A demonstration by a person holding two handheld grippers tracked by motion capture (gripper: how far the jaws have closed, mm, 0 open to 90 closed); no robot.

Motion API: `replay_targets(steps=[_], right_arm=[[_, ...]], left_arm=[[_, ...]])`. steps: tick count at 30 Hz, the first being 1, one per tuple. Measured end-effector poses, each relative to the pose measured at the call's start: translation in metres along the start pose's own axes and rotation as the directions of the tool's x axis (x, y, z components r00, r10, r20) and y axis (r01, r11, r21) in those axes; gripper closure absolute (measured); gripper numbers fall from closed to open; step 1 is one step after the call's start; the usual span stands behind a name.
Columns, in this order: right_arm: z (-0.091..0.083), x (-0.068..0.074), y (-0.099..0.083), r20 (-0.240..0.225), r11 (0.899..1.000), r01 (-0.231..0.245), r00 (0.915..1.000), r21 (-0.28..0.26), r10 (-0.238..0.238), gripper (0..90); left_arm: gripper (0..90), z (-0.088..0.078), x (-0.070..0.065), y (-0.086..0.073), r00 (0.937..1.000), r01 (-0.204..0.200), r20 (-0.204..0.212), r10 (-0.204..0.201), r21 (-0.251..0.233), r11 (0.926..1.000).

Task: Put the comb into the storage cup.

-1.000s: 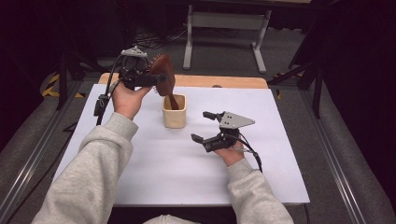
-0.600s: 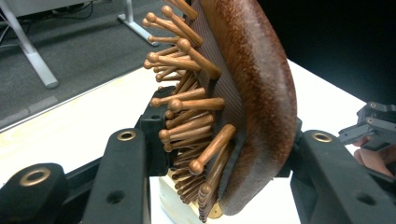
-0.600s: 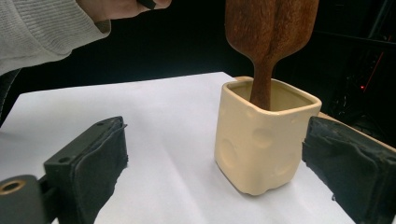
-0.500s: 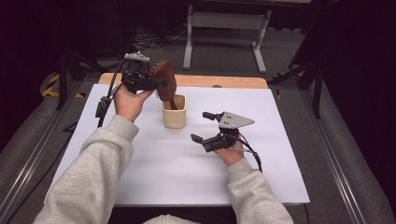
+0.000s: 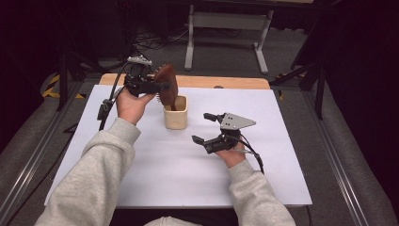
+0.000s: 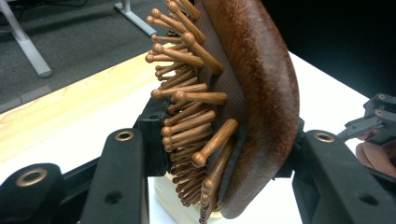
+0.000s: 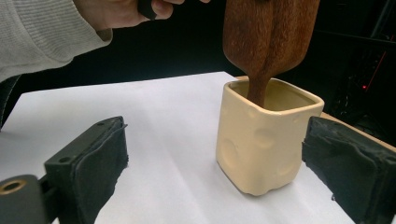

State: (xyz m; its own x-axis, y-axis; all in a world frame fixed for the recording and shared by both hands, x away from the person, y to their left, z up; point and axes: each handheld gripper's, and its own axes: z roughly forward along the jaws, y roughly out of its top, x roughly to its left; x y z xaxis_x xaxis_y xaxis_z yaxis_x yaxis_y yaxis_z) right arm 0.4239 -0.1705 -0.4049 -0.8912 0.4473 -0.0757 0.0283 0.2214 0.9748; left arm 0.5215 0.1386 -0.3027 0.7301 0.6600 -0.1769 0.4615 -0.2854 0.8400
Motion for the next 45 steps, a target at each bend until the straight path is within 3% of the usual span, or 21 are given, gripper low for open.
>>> replay_targets(steps=[11, 23, 31, 39, 42, 45], right_arm=[[0.0, 0.0, 0.0, -0.001, 1.0, 0.0, 1.0, 0.002, 0.0, 7.2], [0.0, 0.0, 0.0, -0.001, 1.0, 0.0, 1.0, -0.001, 0.0, 7.2], [0.0, -0.001, 0.0, -0.001, 1.0, -0.002, 1.0, -0.004, 0.002, 7.2], [-0.001, -0.001, 0.0, 0.0, 1.0, -0.003, 1.0, -0.004, 0.003, 7.2], [-0.001, -0.001, 0.0, 0.001, 1.0, -0.005, 1.0, -0.004, 0.005, 7.2], [-0.001, -0.002, 0.0, 0.002, 1.0, -0.007, 1.0, -0.005, 0.007, 7.1]], left_arm=[[52.2, 0.005, 0.005, -0.008, 0.9995, 0.03, 0.001, -0.03, 0.014, 0.9994], [47.6, 0.002, 0.009, -0.009, 0.9991, 0.02, -0.039, -0.019, 0.017, 0.9997], [45.5, 0.001, 0.01, -0.011, 0.9991, 0.019, -0.038, -0.018, 0.02, 0.9996], [43.9, -0.003, 0.017, -0.018, 0.9983, 0.039, -0.043, -0.039, 0.015, 0.9991], [43.1, -0.004, 0.02, -0.022, 0.9975, 0.064, -0.029, -0.064, 0.011, 0.9979], [41.2, -0.004, 0.02, -0.023, 0.9978, 0.051, -0.043, -0.051, 0.011, 0.9986]])
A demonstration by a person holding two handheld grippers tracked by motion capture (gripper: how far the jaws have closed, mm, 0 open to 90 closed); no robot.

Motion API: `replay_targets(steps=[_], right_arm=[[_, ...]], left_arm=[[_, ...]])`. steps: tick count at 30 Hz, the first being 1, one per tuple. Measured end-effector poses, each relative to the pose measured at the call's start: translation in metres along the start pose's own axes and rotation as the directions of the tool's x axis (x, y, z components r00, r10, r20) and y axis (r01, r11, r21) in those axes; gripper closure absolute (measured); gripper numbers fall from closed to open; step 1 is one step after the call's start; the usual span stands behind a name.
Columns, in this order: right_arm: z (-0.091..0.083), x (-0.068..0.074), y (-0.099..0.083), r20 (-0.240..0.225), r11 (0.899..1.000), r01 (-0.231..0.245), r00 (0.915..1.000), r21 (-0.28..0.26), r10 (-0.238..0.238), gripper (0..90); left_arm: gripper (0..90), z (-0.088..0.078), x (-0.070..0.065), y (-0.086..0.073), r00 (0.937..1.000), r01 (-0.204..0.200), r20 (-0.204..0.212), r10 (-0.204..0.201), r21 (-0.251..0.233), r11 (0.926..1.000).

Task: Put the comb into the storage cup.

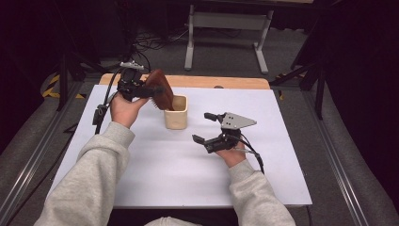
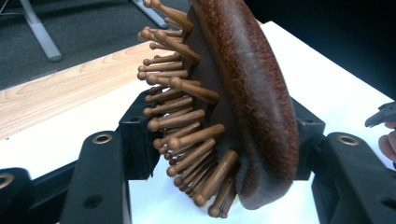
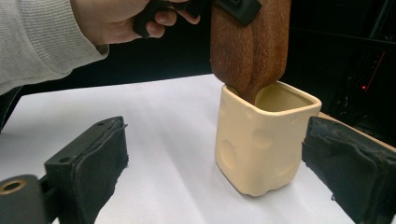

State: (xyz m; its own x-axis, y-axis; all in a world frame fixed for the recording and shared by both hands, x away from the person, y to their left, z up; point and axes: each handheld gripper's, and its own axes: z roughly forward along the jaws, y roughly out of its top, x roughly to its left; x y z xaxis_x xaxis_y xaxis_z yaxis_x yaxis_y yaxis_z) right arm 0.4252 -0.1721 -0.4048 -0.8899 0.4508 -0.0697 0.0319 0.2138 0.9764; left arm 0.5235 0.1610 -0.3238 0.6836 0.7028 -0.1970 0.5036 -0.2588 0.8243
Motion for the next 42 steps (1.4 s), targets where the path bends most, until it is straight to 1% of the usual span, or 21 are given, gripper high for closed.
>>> replay_targets(steps=[3, 5, 6, 7, 9, 10, 13, 14, 16, 19, 22, 26, 33, 34, 36, 37, 38, 39, 40, 41, 42], right_arm=[[0.0, 0.0, 0.0, 0.0, 1.0, 0.001, 1.0, 0.0, -0.001, 7.2], [-0.001, 0.0, 0.0, 0.002, 1.0, -0.001, 1.0, -0.001, 0.001, 7.1], [-0.001, -0.001, 0.0, 0.003, 1.0, 0.0, 1.0, 0.0, 0.0, 7.1], [-0.001, -0.001, 0.0, 0.004, 1.0, -0.001, 1.0, -0.001, 0.001, 7.0], [-0.001, -0.001, 0.0, 0.005, 1.0, -0.004, 1.0, -0.004, 0.004, 6.9], [-0.002, -0.001, 0.0, 0.005, 1.0, -0.004, 1.0, -0.004, 0.004, 6.9], [-0.001, -0.001, 0.0, 0.006, 1.0, -0.004, 1.0, -0.004, 0.004, 6.8], [-0.001, -0.001, 0.0, 0.006, 1.0, -0.005, 1.0, -0.005, 0.005, 6.8], [-0.002, -0.002, 0.0, 0.008, 1.0, -0.006, 1.0, -0.005, 0.006, 6.8], [-0.002, -0.002, 0.0, 0.01, 1.0, -0.006, 0.9999, -0.007, 0.006, 6.7], [-0.003, -0.002, 0.001, 0.011, 1.0, -0.001, 0.9999, -0.008, 0.002, 6.7], [-0.005, -0.002, 0.004, 0.018, 1.0, 0.008, 0.9998, -0.011, -0.008, 6.7], [-0.012, -0.002, 0.01, 0.031, 1.0, 0.019, 0.9993, -0.022, -0.018, 6.7], [-0.013, -0.002, 0.01, 0.033, 1.0, 0.018, 0.9993, -0.022, -0.017, 6.6], [-0.015, -0.003, 0.011, 0.037, 1.0, 0.017, 0.9992, -0.02, -0.016, 6.5], [-0.016, -0.003, 0.011, 0.038, 1.0, 0.016, 0.9992, -0.018, -0.016, 6.5], [-0.017, -0.003, 0.012, 0.042, 1.0, 0.018, 0.999, -0.017, -0.017, 6.4], [-0.019, -0.002, 0.012, 0.045, 1.0, 0.017, 0.9989, -0.015, -0.016, 6.4], [-0.019, -0.002, 0.012, 0.045, 1.0, 0.017, 0.9989, -0.015, -0.016, 6.4], [-0.022, -0.002, 0.013, 0.05, 1.0, 0.025, 0.9985, -0.013, -0.025, 6.4], [-0.024, -0.002, 0.013, 0.052, 1.0, 0.027, 0.9983, -0.011, -0.027, 6.4]], left_arm=[[38.3, -0.001, -0.001, -0.001, 0.9999, -0.014, -0.008, 0.014, 0.001, 0.9999], [35.3, -0.002, -0.002, -0.001, 0.9996, -0.024, -0.017, 0.024, -0.01, 0.9997], [33.2, -0.004, -0.002, -0.002, 0.999, -0.033, -0.03, 0.033, -0.018, 0.9993], [29.0, -0.005, -0.002, -0.002, 0.9989, -0.033, -0.033, 0.033, -0.022, 0.9992], [20.4, -0.009, -0.001, -0.002, 0.9992, -0.024, -0.032, 0.022, -0.041, 0.9989], [16.5, -0.01, 0.0, -0.002, 0.9987, -0.025, -0.045, 0.023, -0.047, 0.9986], [10.7, -0.016, 0.0, -0.003, 0.9985, -0.034, -0.044, 0.032, -0.06, 0.9976], [7.9, -0.018, 0.0, -0.003, 0.9976, -0.04, -0.059, 0.036, -0.062, 0.9973], [3.9, -0.023, -0.001, -0.003, 0.9966, -0.046, -0.072, 0.04, -0.07, 0.9965], [0.4, -0.029, -0.002, -0.004, 0.9956, -0.058, -0.078, 0.052, -0.082, 0.995], [0.0, -0.041, -0.006, -0.006, 0.9945, -0.082, -0.075, 0.073, -0.112, 0.9903], [0.0, -0.054, -0.01, -0.009, 0.9918, -0.108, -0.083, 0.097, -0.139, 0.9844], [0.0, -0.081, -0.022, -0.021, 0.986, -0.157, -0.087, 0.143, -0.188, 0.9697], [0.0, -0.084, -0.023, -0.024, 0.9852, -0.163, -0.084, 0.149, -0.198, 0.9666], [0.0, -0.09, -0.029, -0.03, 0.9809, -0.189, -0.087, 0.174, -0.212, 0.9589], [0.0, -0.09, -0.029, -0.03, 0.9809, -0.189, -0.087, 0.174, -0.212, 0.9589], [0.0, -0.095, -0.032, -0.036, 0.9782, -0.204, -0.086, 0.189, -0.215, 0.9552], [0.0, -0.097, -0.034, -0.04, 0.9771, -0.21, -0.081, 0.197, -0.22, 0.9528], [0.0, -0.097, -0.034, -0.04, 0.9771, -0.21, -0.081, 0.197, -0.22, 0.9528], [0.0, -0.101, -0.037, -0.048, 0.9749, -0.221, -0.079, 0.208, -0.232, 0.9474], [0.0, -0.103, -0.038, -0.053, 0.9743, -0.224, -0.075, 0.212, -0.239, 0.9448]])
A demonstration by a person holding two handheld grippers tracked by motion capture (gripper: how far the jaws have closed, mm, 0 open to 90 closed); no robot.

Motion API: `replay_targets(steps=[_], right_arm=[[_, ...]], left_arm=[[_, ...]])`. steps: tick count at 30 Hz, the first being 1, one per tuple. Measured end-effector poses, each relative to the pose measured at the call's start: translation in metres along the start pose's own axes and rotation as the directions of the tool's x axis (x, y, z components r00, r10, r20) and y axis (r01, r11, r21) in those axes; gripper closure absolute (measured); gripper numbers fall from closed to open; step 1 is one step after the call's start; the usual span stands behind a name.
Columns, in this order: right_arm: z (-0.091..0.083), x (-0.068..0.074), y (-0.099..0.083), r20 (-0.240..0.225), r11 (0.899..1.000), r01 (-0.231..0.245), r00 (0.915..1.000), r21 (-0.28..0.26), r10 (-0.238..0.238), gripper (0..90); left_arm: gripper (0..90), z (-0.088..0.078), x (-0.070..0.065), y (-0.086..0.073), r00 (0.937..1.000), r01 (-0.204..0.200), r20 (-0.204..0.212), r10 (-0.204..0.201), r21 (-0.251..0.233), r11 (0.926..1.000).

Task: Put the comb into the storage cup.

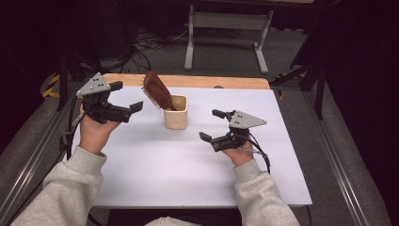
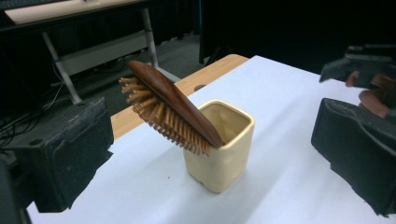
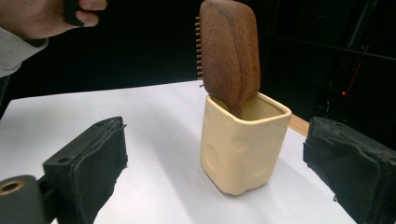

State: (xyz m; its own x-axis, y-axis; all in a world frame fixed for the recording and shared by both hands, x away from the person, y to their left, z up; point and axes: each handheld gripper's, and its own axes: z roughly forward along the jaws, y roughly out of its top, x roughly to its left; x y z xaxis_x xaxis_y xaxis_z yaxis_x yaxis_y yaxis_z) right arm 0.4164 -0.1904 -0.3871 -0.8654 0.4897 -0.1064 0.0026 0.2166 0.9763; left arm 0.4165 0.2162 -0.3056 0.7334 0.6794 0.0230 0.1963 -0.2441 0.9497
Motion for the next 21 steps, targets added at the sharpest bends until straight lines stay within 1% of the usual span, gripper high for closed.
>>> replay_targets(steps=[2, 3, 4, 5, 6, 9, 13, 14, 15, 20, 21], right_arm=[[-0.003, 0.0, 0.001, 0.004, 1.0, -0.001, 1.0, -0.002, 0.001, 6.3], [-0.005, 0.0, 0.001, 0.005, 1.0, -0.002, 1.0, -0.001, 0.002, 6.3], [-0.007, 0.0, 0.001, 0.008, 1.0, -0.002, 1.0, -0.001, 0.002, 6.3], [-0.009, 0.0, 0.002, 0.011, 1.0, -0.002, 0.9999, -0.003, 0.002, 6.3], [-0.01, 0.0, 0.002, 0.014, 1.0, -0.003, 0.9999, -0.002, 0.003, 6.2], [-0.015, 0.0, 0.003, 0.018, 1.0, -0.007, 0.9998, 0.003, 0.007, 6.2], [-0.02, 0.001, 0.002, 0.023, 1.0, -0.011, 0.9997, 0.009, 0.011, 6.0], [-0.021, 0.001, 0.002, 0.026, 1.0, -0.012, 0.9996, 0.012, 0.012, 6.0], [-0.021, 0.001, 0.002, 0.026, 1.0, -0.012, 0.9996, 0.012, 0.012, 6.0], [-0.026, 0.003, 0.0, 0.026, 1.0, -0.015, 0.9996, 0.023, 0.014, 5.8], [-0.027, 0.003, -0.001, 0.028, 1.0, -0.016, 0.9995, 0.026, 0.015, 5.8]], left_arm=[[0.1, -0.003, -0.003, -0.007, 1.0, 0.0, 0.009, 0.0, -0.015, 0.9999], [0.1, -0.005, -0.004, -0.01, 0.9999, 0.0, 0.014, 0.0, -0.015, 0.9999], [0.1, -0.005, -0.004, -0.01, 0.9999, 0.0, 0.014, 0.0, -0.015, 0.9999], [0.1, -0.008, -0.007, -0.017, 0.9997, -0.004, 0.023, 0.004, -0.021, 0.9998], [0.1, -0.01, -0.008, -0.02, 0.9996, -0.004, 0.027, 0.004, -0.024, 0.9997], [0.2, -0.014, -0.011, -0.032, 0.9988, 0.006, 0.049, -0.005, -0.038, 0.9993], [0.2, -0.017, -0.013, -0.045, 0.9978, 0.016, 0.065, -0.013, -0.049, 0.9986], [0.3, -0.018, -0.013, -0.049, 0.9974, 0.017, 0.071, -0.013, -0.049, 0.9987], [0.2, -0.018, -0.013, -0.049, 0.9974, 0.017, 0.071, -0.013, -0.049, 0.9987], [0.2, -0.019, -0.013, -0.069, 0.9955, 0.035, 0.09, -0.031, -0.045, 0.9984], [0.3, -0.019, -0.013, -0.073, 0.9942, 0.043, 0.1, -0.038, -0.046, 0.998]])
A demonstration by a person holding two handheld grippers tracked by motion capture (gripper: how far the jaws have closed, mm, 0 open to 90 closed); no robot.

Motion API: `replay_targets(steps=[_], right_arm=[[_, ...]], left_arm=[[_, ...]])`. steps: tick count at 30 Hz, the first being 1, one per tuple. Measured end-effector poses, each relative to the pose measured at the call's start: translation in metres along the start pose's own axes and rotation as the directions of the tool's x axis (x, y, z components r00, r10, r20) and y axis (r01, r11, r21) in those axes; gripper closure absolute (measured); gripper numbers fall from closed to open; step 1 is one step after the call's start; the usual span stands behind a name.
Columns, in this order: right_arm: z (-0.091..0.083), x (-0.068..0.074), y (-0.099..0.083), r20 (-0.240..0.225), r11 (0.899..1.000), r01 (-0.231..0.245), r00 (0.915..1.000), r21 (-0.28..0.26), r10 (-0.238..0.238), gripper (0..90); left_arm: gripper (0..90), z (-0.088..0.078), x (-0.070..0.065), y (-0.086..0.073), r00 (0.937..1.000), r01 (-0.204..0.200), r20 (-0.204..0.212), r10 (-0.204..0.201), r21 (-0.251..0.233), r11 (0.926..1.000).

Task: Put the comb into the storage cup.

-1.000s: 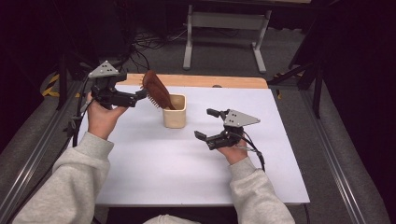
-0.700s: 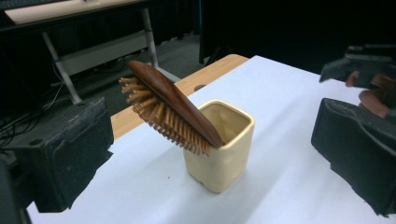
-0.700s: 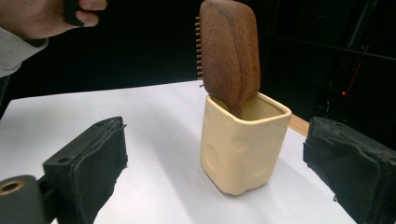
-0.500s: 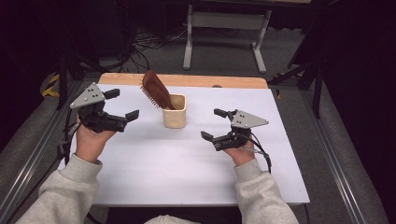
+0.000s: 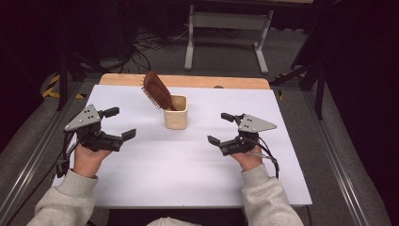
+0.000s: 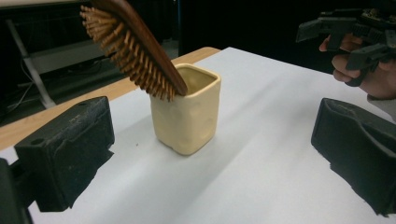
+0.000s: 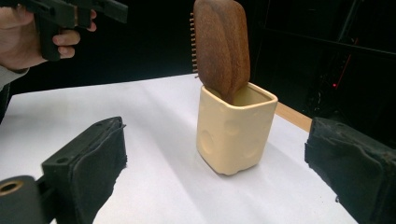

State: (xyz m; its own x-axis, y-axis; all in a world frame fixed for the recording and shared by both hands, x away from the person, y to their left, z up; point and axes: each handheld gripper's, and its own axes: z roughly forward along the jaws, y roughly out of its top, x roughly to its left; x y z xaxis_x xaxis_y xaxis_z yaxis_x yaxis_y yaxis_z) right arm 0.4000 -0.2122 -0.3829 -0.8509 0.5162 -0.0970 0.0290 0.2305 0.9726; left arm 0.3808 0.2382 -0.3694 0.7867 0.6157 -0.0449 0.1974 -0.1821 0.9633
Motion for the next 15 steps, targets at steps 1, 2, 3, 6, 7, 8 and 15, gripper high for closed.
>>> replay_targets(steps=[1, 2, 3, 6, 7, 8, 15], right_arm=[[-0.002, 0.0, -0.001, 0.001, 1.0, -0.004, 1.0, 0.001, 0.004, 5.7], [-0.003, 0.0, -0.002, 0.0, 1.0, -0.006, 1.0, -0.001, 0.006, 5.7], [-0.004, 0.0, -0.002, 0.002, 1.0, -0.006, 1.0, 0.002, 0.006, 5.7], [-0.007, 0.001, -0.004, 0.005, 1.0, -0.012, 0.9999, 0.003, 0.012, 5.6], [-0.007, 0.001, -0.004, 0.005, 1.0, -0.012, 0.9999, 0.003, 0.012, 5.6], [-0.008, 0.001, -0.005, 0.007, 1.0, -0.014, 0.9999, 0.005, 0.014, 5.6], [-0.013, 0.001, -0.013, 0.017, 0.999, -0.027, 0.9995, 0.025, 0.027, 5.4]], left_arm=[[0.3, 0.001, 0.0, -0.006, 1.0, 0.002, 0.008, -0.002, 0.003, 1.0], [0.3, 0.001, 0.0, -0.01, 1.0, -0.003, 0.009, 0.003, 0.009, 1.0], [0.3, 0.001, 0.0, -0.01, 1.0, -0.003, 0.009, 0.003, 0.009, 1.0], [0.2, -0.001, 0.002, -0.024, 0.9996, 0.02, 0.019, -0.02, -0.001, 0.9998], [0.3, -0.001, 0.002, -0.024, 0.9996, 0.02, 0.019, -0.02, -0.001, 0.9998], [0.3, -0.002, 0.003, -0.029, 0.9993, 0.028, 0.024, -0.028, -0.007, 0.9996], [0.3, -0.002, 0.004, -0.055, 0.9971, 0.069, 0.035, -0.068, -0.012, 0.9976]])
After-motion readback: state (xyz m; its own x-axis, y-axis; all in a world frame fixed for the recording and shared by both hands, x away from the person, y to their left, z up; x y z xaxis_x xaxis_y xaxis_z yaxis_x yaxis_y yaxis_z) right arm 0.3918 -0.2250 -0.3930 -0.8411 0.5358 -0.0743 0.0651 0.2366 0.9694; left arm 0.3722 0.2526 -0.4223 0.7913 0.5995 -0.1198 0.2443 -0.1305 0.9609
